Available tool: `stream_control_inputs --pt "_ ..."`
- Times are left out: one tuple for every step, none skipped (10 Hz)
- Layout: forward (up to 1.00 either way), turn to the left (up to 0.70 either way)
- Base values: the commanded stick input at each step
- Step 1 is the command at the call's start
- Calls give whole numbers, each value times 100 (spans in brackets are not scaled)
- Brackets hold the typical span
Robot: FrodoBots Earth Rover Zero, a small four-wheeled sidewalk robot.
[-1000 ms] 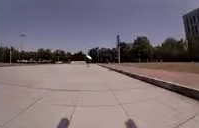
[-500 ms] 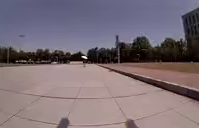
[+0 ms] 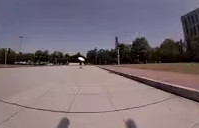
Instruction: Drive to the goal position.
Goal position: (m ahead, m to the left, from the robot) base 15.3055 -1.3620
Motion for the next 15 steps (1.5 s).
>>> stream_control_inputs --pt "100 0" --pt "100 0" --pt "100 0" --pt "100 0" --pt "100 0" --pt "100 0" --pt "100 0" --pt "100 0" --pt "100 9" --pt "100 40" --pt "100 40" --pt "100 40" --pt "100 35" --pt "100 0" --pt "100 0"
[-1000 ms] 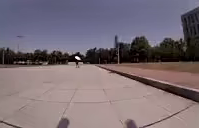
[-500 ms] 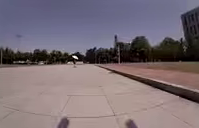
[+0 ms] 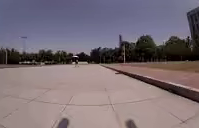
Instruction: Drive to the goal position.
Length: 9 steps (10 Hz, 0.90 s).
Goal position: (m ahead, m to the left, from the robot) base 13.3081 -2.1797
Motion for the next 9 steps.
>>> stream_control_inputs --pt "100 0" --pt "100 0" --pt "100 0" --pt "100 0" --pt "100 0" --pt "100 0" --pt "100 0" --pt "100 0" --pt "100 0"
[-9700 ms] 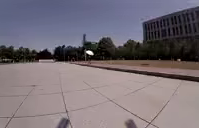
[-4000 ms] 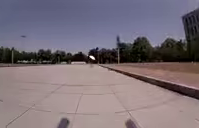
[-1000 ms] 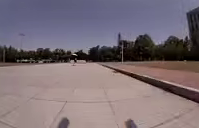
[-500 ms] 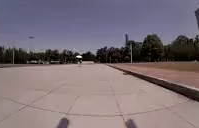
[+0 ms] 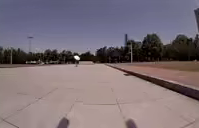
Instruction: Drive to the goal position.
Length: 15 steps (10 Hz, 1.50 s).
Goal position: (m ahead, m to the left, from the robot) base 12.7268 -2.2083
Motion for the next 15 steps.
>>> stream_control_inputs --pt "100 0" --pt "100 0" --pt "100 0" --pt "100 0" --pt "100 0" --pt "100 0" --pt "100 0" --pt "100 0" --pt "100 0" --pt "100 0" --pt "100 0" --pt "100 0" --pt "100 0" --pt "100 0" --pt "100 0"
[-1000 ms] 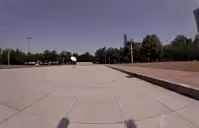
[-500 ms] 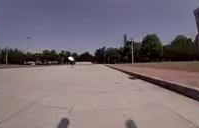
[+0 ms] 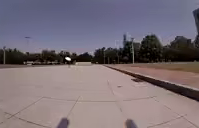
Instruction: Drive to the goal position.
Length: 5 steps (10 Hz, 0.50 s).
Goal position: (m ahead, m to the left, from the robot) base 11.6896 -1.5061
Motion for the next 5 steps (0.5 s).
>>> stream_control_inputs --pt "100 0" --pt "100 0" --pt "100 0" --pt "100 0" --pt "100 30"
